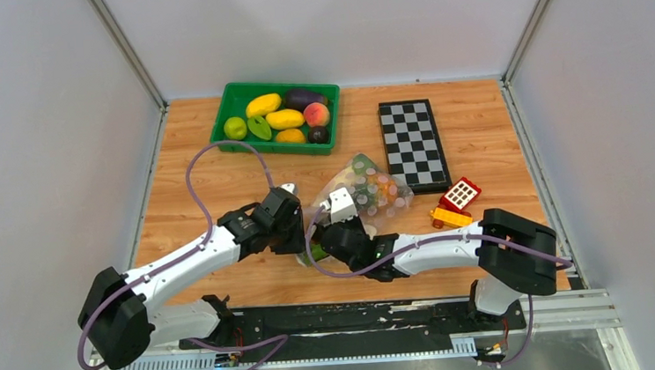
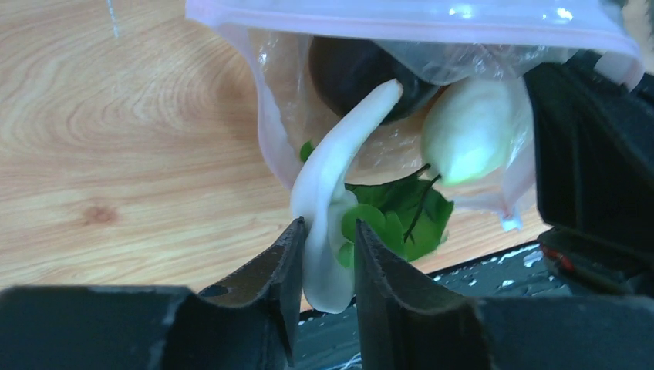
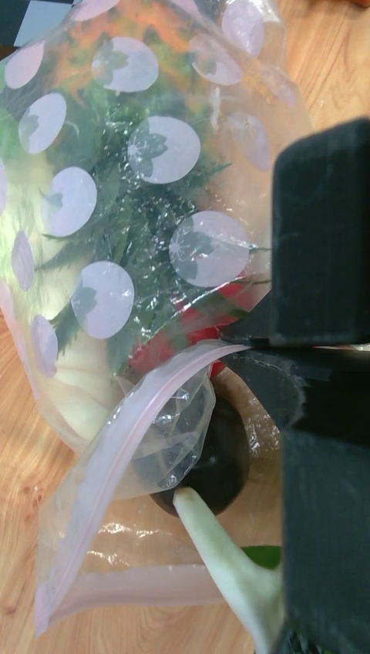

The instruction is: Open the zip-top bag and remove the fake food

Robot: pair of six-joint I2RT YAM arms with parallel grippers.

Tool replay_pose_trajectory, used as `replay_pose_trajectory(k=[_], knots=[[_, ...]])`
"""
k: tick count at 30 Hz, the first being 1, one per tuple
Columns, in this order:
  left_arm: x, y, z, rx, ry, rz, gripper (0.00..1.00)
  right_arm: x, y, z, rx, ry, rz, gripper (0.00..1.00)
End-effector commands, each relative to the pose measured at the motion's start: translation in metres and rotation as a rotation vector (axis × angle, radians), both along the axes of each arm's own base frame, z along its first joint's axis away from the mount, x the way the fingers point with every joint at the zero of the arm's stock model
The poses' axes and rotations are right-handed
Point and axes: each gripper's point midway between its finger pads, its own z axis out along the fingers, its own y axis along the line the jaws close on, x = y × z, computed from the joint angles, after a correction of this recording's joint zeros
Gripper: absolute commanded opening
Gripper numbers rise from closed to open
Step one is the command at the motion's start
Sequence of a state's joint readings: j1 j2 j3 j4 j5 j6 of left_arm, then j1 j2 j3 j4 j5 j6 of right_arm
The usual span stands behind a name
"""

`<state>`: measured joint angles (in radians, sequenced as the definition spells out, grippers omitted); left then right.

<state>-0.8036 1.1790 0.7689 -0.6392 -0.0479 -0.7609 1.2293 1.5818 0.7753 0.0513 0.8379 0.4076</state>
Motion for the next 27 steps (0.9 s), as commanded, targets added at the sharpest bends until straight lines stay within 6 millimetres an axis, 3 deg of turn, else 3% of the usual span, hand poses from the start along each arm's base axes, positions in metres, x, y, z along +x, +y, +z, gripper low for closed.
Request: replay_pose_trajectory(k=[1, 8, 14, 23, 27], knots=[[0.018, -0.021, 0.006, -0.125, -0.061, 0.066, 0.39, 0.0, 0.013, 0.009, 0.063, 0.002, 0.039, 0.0], [0.025, -0.022, -0.002, -0.117, -0.073, 0.103, 0.48, -0.002, 0.013, 0.008, 0.073, 0.014, 0.042, 0.0], [0.028, 0.001, -0.002, -0.053, -0.13, 0.155, 0.47, -0.002, 0.012, 0.007, 0.074, 0.016, 0.039, 0.0], [0.03, 0.001, -0.003, -0.034, -0.13, 0.148, 0.06, -0.003, 0.014, 0.008, 0.078, 0.02, 0.043, 0.0], [0.031, 0.009, 0.028, -0.026, -0.18, 0.134, 0.0, -0.003, 0.011, 0.007, 0.069, 0.018, 0.033, 0.0]])
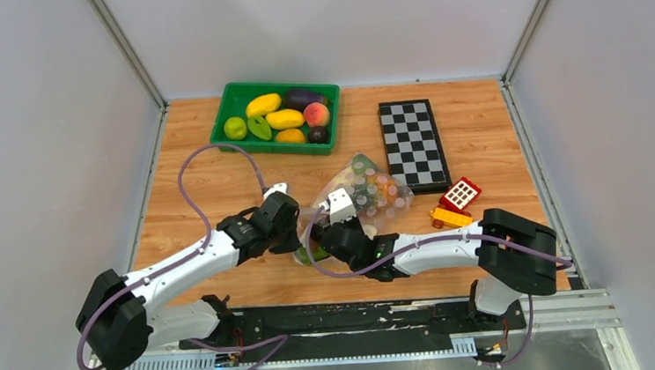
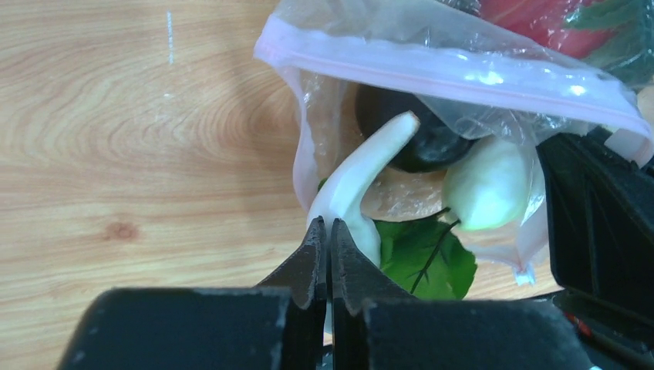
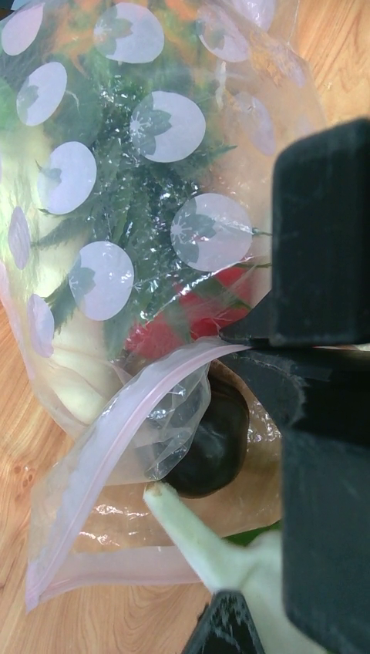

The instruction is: Open the zip-top bag and remove the fake food

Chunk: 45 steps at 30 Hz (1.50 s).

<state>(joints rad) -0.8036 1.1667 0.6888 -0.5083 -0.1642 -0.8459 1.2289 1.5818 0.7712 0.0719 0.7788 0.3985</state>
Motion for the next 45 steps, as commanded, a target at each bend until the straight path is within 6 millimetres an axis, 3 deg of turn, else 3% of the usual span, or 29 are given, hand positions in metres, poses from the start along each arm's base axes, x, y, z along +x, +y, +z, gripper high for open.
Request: replay_pose_trajectory(k=[1, 6, 10, 13, 17, 21, 26, 30, 34, 36, 39, 41, 45], knots=[[0.012, 0.009, 0.05, 0.006, -0.117, 0.006, 0.0, 0.003, 0.001, 0.01, 0.048, -0.01, -0.02, 0.0], [0.027, 0.04, 0.105, 0.107, -0.247, 0.03, 0.0, 0.004, -0.002, 0.007, 0.032, -0.016, -0.033, 0.0], [0.053, 0.07, 0.132, 0.19, -0.325, 0.084, 0.0, 0.004, -0.002, 0.008, 0.03, -0.017, -0.032, 0.0], [0.09, 0.084, 0.158, 0.177, -0.389, 0.141, 0.0, 0.004, -0.002, 0.009, 0.025, -0.021, -0.028, 0.0], [0.158, 0.101, 0.186, 0.167, -0.481, 0.25, 0.0, 0.005, 0.0, 0.011, 0.016, -0.029, -0.009, 0.0], [0.236, 0.127, 0.194, 0.175, -0.536, 0.377, 0.0, 0.004, 0.006, 0.014, 0.016, -0.031, 0.029, 0.0], [0.328, 0.158, 0.188, 0.219, -0.584, 0.468, 0.03, 0.003, 0.014, 0.021, 0.017, -0.044, 0.076, 0.0], [0.396, 0.168, 0.172, 0.235, -0.592, 0.446, 0.13, 0.002, 0.02, 0.023, 0.018, -0.042, 0.109, 0.0], [0.444, 0.172, 0.151, 0.248, -0.575, 0.429, 0.29, 0.002, 0.025, 0.022, 0.009, -0.039, 0.127, 0.0], [0.458, 0.176, 0.138, 0.245, -0.562, 0.431, 0.44, 0.003, 0.027, 0.024, 0.007, -0.04, 0.132, 0.0], [0.459, 0.176, 0.136, 0.222, -0.554, 0.429, 0.56, 0.003, 0.028, 0.027, 0.004, -0.043, 0.133, 0.0], [0.45, 0.172, 0.135, 0.199, -0.543, 0.411, 0.65, 0.004, 0.028, 0.03, 0.009, -0.047, 0.131, 0.0], [0.415, 0.16, 0.144, 0.136, -0.51, 0.373, 0.72, 0.003, 0.026, 0.032, 0.013, -0.047, 0.129, 0.0]])
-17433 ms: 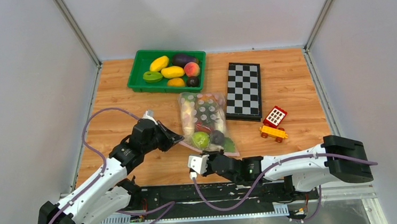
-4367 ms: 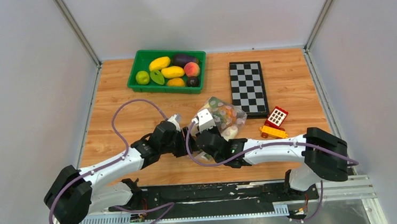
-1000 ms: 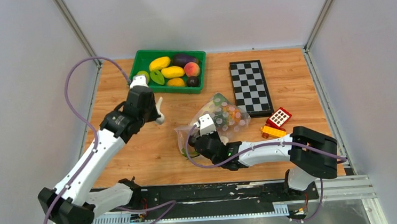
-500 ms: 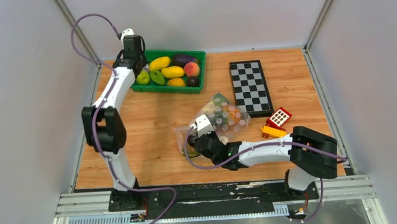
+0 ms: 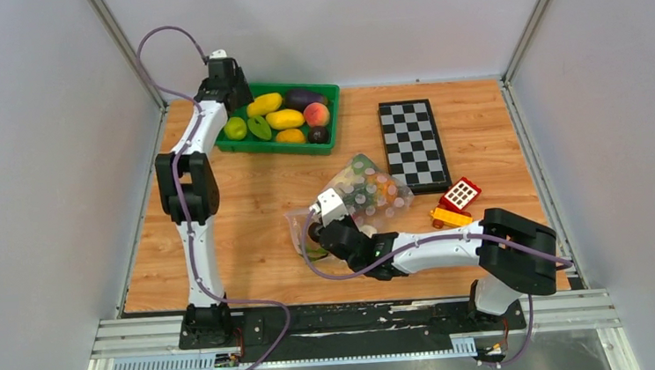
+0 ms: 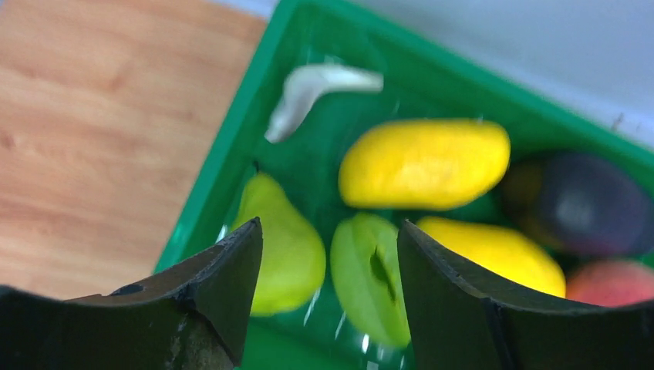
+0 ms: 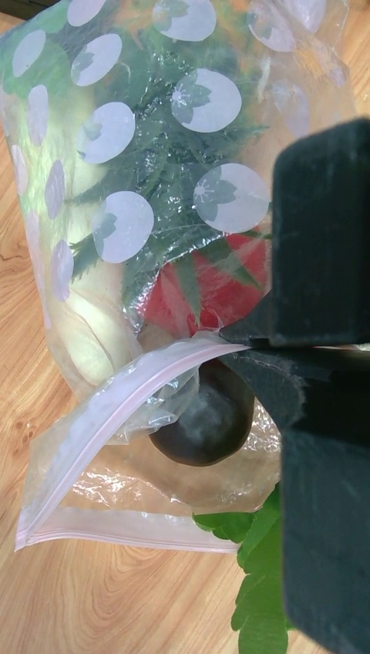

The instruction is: Open the zip-top bag and remove the fake food

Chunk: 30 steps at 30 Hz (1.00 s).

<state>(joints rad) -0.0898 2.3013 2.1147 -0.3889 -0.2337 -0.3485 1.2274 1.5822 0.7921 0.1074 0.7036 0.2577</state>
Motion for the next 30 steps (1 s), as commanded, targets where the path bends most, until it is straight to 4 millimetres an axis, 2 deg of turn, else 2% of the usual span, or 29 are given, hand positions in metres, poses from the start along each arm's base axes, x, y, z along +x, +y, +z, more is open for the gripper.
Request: replay_pose_trajectory(k=[1, 4, 8, 11, 15, 16, 18, 24, 30], knots=[[-0.04, -0.014, 0.06, -0.087, -0.06, -0.064, 0.73, 0.004, 0.01, 0.024, 0.064, -0.024, 0.006, 0.0], [-0.081, -0.029, 0.057, -0.175, -0.011, -0.107, 0.77, 0.005, 0.007, 0.026, 0.065, -0.031, -0.008, 0.0], [-0.147, -0.055, 0.055, -0.27, 0.031, -0.176, 0.78, 0.007, 0.003, 0.031, 0.055, -0.047, -0.023, 0.0], [-0.206, -0.076, 0.047, -0.293, 0.072, -0.236, 0.79, 0.008, 0.001, 0.035, 0.061, -0.057, -0.031, 0.0], [-0.269, -0.097, 0.04, -0.317, 0.091, -0.318, 0.79, 0.008, 0.002, 0.04, 0.073, -0.059, -0.031, 0.0], [-0.285, -0.101, 0.043, -0.322, 0.085, -0.339, 0.8, 0.008, 0.002, 0.041, 0.075, -0.06, -0.032, 0.0], [-0.315, -0.109, 0.033, -0.334, 0.123, -0.37, 0.8, 0.009, 0.001, 0.043, 0.08, -0.062, -0.034, 0.0], [-0.381, -0.14, 0.012, -0.448, 0.199, -0.449, 0.8, 0.007, 0.002, 0.045, 0.094, -0.056, -0.031, 0.0], [-0.424, -0.175, -0.019, -0.621, 0.273, -0.454, 0.79, 0.007, 0.0, 0.043, 0.09, -0.051, -0.036, 0.0]])
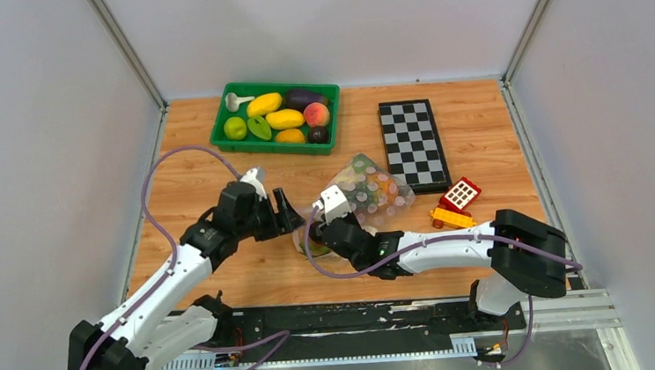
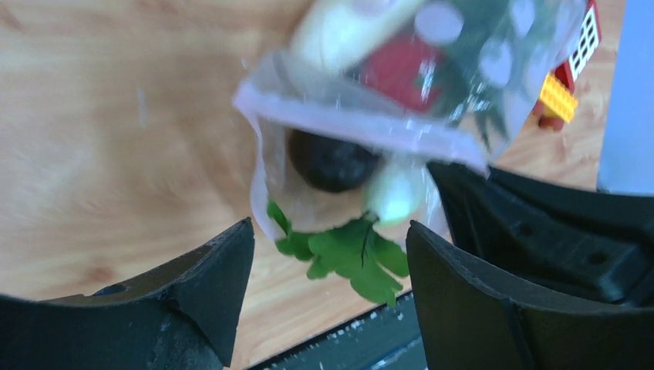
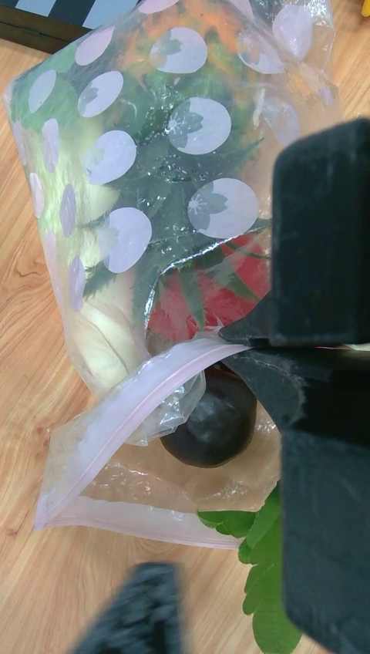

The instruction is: Open the zip-top bag and remove the fake food

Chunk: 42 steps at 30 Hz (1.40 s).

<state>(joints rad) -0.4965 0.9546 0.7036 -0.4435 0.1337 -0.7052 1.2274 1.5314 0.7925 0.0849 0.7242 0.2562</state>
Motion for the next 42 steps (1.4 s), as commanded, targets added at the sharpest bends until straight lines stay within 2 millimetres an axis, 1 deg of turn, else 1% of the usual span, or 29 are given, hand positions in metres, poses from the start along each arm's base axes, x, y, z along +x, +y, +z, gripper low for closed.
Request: replay_pose_trajectory(k=[1, 6, 10, 12, 15, 16, 18, 19, 21, 22, 23, 28, 29, 32, 33, 35, 39, 42], knots=[[-0.023, -0.03, -0.012, -0.161, 0.084, 0.024, 0.78, 0.005, 0.005, 0.026, 0.067, -0.029, -0.02, 0.0], [-0.035, -0.048, -0.028, -0.18, 0.125, 0.023, 0.76, 0.004, 0.005, 0.022, 0.07, -0.02, -0.024, 0.0], [-0.04, -0.059, -0.036, -0.205, 0.144, 0.025, 0.69, 0.003, 0.005, 0.017, 0.071, -0.01, -0.02, 0.0], [-0.043, -0.066, -0.038, -0.209, 0.152, 0.014, 0.6, 0.003, 0.006, 0.015, 0.071, -0.006, -0.019, 0.0], [-0.046, -0.07, -0.039, -0.207, 0.155, 0.008, 0.47, 0.003, 0.006, 0.013, 0.072, -0.004, -0.022, 0.0], [-0.047, -0.071, -0.04, -0.207, 0.159, 0.008, 0.39, 0.003, 0.005, 0.013, 0.071, -0.005, -0.024, 0.0], [-0.049, -0.071, -0.04, -0.209, 0.163, 0.003, 0.28, 0.003, 0.004, 0.011, 0.07, -0.004, -0.029, 0.0], [-0.05, -0.071, -0.04, -0.21, 0.165, 0.002, 0.19, 0.003, 0.004, 0.01, 0.068, -0.004, -0.031, 0.0], [-0.051, -0.07, -0.037, -0.212, 0.162, 0.0, 0.04, 0.004, 0.002, 0.008, 0.063, -0.004, -0.043, 0.0], [-0.051, -0.069, -0.034, -0.208, 0.159, 0.002, 0.0, 0.004, 0.001, 0.008, 0.06, -0.005, -0.049, 0.0], [-0.052, -0.066, -0.033, -0.197, 0.159, 0.005, 0.0, 0.005, -0.001, 0.007, 0.056, -0.008, -0.057, 0.0], [-0.054, -0.055, -0.01, -0.122, 0.115, -0.026, 0.0, 0.007, -0.012, 0.004, 0.033, -0.02, -0.102, 0.0], [-0.054, -0.052, -0.003, -0.099, 0.101, -0.037, 0.0, 0.008, -0.015, 0.004, 0.028, -0.025, -0.115, 0.0], [-0.057, -0.04, 0.015, -0.036, 0.065, -0.065, 0.0, 0.008, -0.021, 0.001, 0.015, -0.025, -0.136, 0.0], [-0.054, -0.035, 0.021, -0.015, 0.043, -0.053, 0.0, 0.008, -0.022, 0.0, 0.013, -0.024, -0.137, 0.0], [-0.052, -0.028, 0.041, 0.003, -0.013, -0.055, 0.0, 0.008, -0.023, -0.003, 0.008, -0.021, -0.142, 0.0], [-0.05, -0.018, 0.072, 0.053, -0.074, -0.073, 0.0, 0.007, -0.027, -0.008, -0.006, -0.015, -0.152, 0.0], [-0.042, -0.008, 0.1, 0.107, -0.135, -0.062, 0.0, 0.007, -0.029, -0.011, -0.012, -0.009, -0.161, 0.0]])
